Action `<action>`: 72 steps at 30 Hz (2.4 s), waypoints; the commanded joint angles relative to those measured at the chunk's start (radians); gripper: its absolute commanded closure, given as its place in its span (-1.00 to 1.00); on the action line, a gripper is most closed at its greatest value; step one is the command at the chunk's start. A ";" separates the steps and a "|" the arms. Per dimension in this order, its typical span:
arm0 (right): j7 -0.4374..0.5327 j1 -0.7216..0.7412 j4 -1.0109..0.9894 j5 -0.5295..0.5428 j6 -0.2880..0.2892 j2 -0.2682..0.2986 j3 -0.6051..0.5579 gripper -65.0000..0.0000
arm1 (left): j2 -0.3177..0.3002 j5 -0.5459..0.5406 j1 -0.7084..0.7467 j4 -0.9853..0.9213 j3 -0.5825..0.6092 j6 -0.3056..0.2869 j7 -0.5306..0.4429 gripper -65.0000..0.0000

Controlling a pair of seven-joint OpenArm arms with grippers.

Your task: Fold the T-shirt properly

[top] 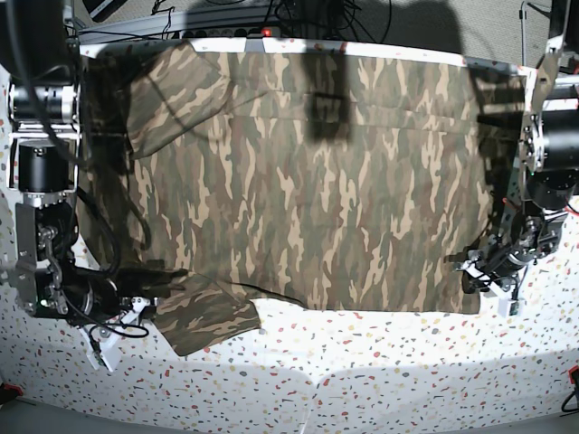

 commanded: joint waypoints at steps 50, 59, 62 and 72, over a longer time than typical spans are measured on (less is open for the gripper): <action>0.494 0.329 -0.748 -0.531 -0.016 -0.031 -0.238 0.10 | 0.008 0.012 0.047 0.003 0.000 0.027 -0.150 1.00; 0.506 0.329 -0.777 -0.549 -0.002 -0.058 -0.238 0.11 | 0.008 0.012 0.047 0.005 0.000 0.027 -0.181 1.00; 0.472 0.328 -0.777 -0.547 0.018 -0.084 -0.238 0.11 | 0.008 0.012 0.047 0.005 0.000 0.027 -0.180 1.00; 0.440 0.329 -0.777 -0.542 -0.023 -0.102 -0.238 0.49 | 0.008 0.013 0.047 0.005 0.000 0.027 -0.173 1.00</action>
